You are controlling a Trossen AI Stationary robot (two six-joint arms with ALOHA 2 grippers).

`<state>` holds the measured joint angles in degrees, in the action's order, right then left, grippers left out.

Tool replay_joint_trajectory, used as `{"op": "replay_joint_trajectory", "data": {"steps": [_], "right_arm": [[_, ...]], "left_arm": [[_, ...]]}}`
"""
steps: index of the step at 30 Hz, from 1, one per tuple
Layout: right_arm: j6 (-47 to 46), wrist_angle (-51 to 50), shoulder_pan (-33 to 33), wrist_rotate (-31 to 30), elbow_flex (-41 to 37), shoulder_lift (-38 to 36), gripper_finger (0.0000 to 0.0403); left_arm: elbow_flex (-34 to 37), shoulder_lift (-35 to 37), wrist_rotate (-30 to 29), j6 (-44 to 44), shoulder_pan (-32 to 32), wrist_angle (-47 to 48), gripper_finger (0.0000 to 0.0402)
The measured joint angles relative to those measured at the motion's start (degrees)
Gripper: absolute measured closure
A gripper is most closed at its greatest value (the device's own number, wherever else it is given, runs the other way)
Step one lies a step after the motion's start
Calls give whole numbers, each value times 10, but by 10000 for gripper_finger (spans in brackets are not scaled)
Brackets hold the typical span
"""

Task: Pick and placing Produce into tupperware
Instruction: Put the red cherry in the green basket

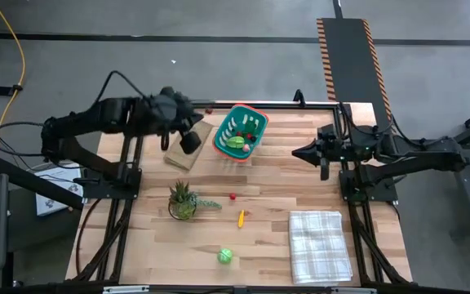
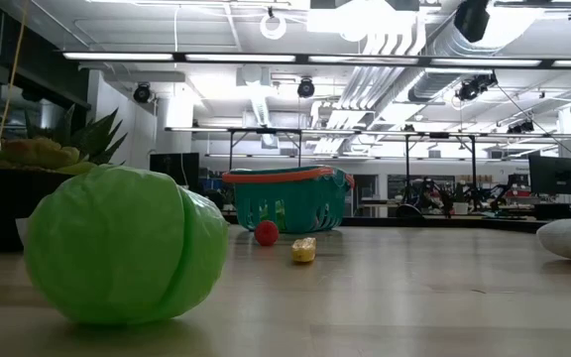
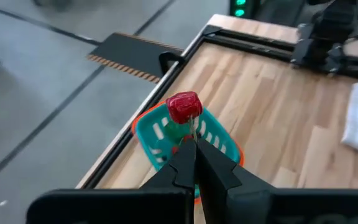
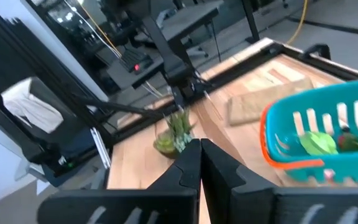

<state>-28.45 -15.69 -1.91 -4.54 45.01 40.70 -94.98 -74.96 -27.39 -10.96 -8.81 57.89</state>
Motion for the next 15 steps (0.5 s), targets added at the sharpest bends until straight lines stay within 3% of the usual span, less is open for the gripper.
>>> {"op": "replay_joint_trajectory", "data": {"steps": [10, 15], "right_arm": [[-24, 49, 0, -44, 0, 9, 402], [-26, 71, 0, -65, 0, 16, 402]], "left_arm": [[3, -7, 220, 94, -162, -54, 401], [42, -10, 328, 107, -245, -88, 401]]}}
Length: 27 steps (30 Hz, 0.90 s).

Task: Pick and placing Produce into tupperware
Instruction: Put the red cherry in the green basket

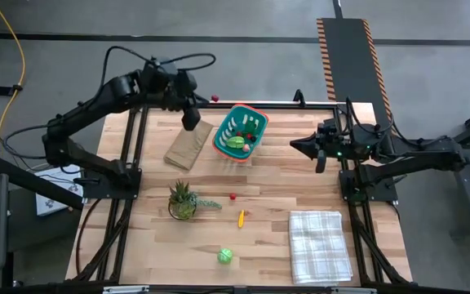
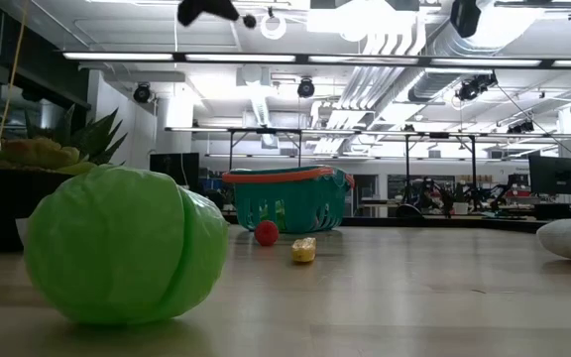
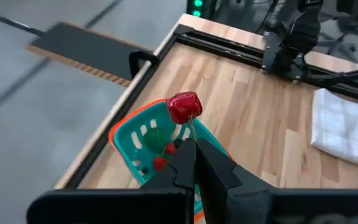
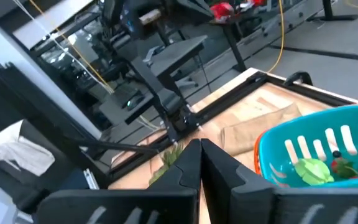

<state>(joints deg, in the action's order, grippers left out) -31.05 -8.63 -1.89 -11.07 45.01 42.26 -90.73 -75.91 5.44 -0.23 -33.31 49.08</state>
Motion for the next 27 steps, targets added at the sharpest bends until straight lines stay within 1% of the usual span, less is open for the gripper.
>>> {"op": "replay_joint_trajectory", "data": {"steps": [3, 6, 9, 14, 19, 24, 27], "right_arm": [[1, 10, 0, -9, 0, 8, 402], [0, 9, 0, -16, 0, 19, 402], [0, 14, 0, -25, 0, 33, 402], [0, 45, 0, -27, 0, 59, 402], [0, 73, 0, -27, 0, 85, 402], [0, 89, 0, -27, 0, 104, 402], [-3, 101, 6, -26, 0, 114, 402]], "left_arm": [[38, 2, 62, 6, -39, -38, 401], [85, 0, 111, 5, -63, -83, 401], [127, 1, 146, 5, -80, -133, 401], [195, 1, 168, 12, -85, -206, 401], [243, -11, 176, 20, -84, -227, 401], [261, -36, 179, 29, -83, -227, 401], [261, -55, 191, 28, -83, -249, 401]]}}
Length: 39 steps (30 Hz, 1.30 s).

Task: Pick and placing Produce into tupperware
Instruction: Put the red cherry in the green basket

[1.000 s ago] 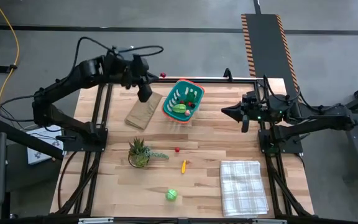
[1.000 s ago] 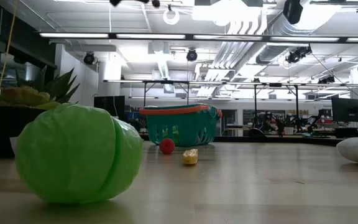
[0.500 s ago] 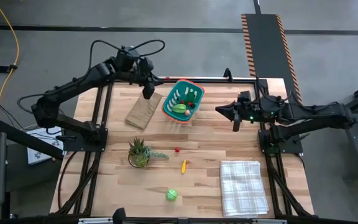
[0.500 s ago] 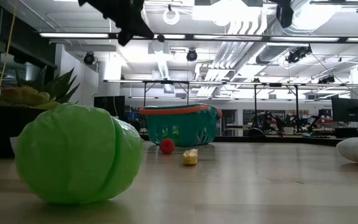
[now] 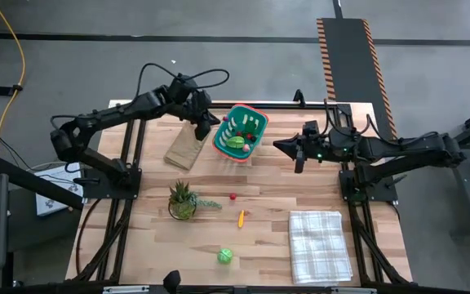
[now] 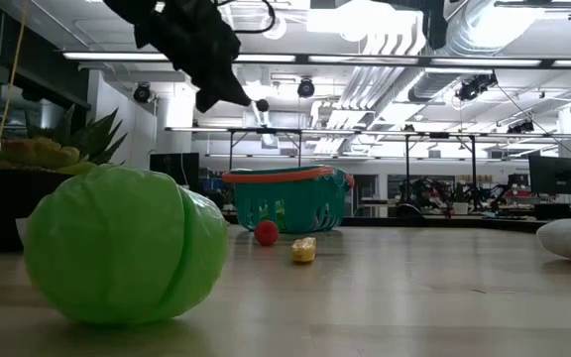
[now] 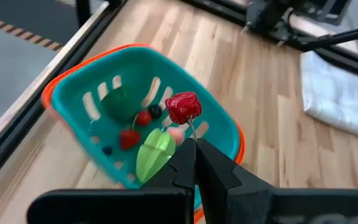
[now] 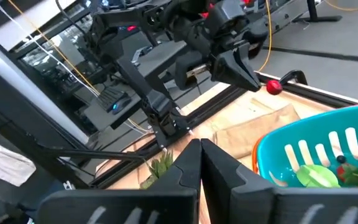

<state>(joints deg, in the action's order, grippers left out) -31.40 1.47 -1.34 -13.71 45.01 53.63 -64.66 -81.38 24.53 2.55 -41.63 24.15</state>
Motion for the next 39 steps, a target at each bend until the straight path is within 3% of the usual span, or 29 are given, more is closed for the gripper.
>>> {"op": "replay_joint_trajectory", "data": {"steps": [5, 20, 39], "right_arm": [[-11, -3, 13, 4, 0, 8, 402], [-5, -1, 17, 7, 0, 6, 402], [8, -7, 18, 7, 0, 6, 402]], "left_arm": [[0, -31, 16, -13, 0, -39, 401], [0, -116, -5, -15, 22, -39, 401], [-1, -150, -32, -19, 45, -41, 401]]}}
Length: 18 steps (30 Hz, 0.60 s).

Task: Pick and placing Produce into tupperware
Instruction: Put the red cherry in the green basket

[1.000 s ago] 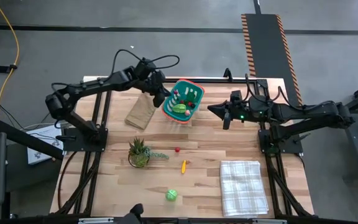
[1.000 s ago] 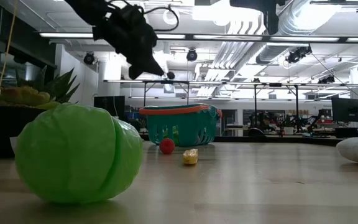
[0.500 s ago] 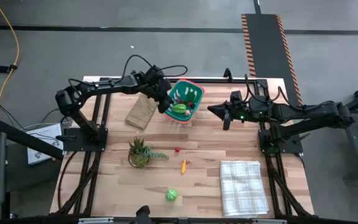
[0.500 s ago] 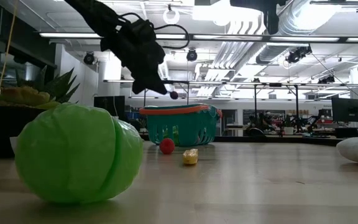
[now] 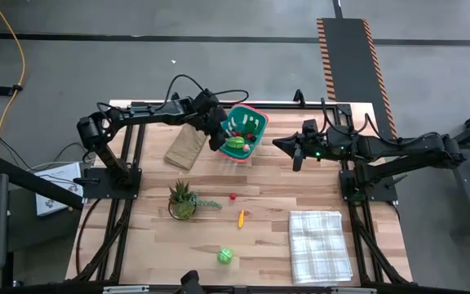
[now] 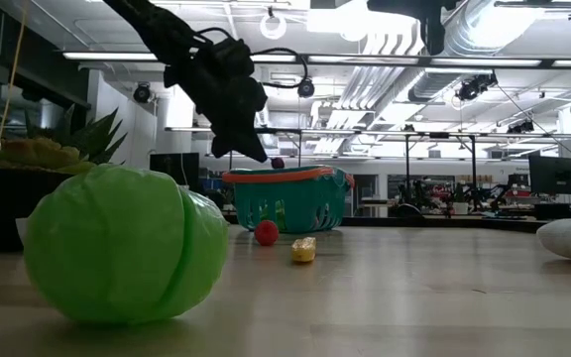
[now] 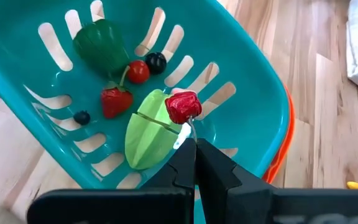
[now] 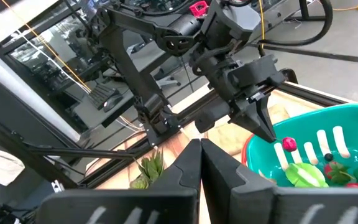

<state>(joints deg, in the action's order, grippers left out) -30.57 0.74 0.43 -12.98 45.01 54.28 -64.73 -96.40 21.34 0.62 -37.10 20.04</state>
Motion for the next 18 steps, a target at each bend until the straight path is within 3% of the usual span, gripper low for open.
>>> {"op": "replay_joint_trajectory", "data": {"steps": [9, 18], "right_arm": [[1, -6, 0, 0, 0, 0, 402], [6, -7, 0, 0, 0, 0, 402]], "left_arm": [[0, -9, 3, -8, 6, -8, 401], [0, -19, -33, -13, 13, -10, 401]]}}
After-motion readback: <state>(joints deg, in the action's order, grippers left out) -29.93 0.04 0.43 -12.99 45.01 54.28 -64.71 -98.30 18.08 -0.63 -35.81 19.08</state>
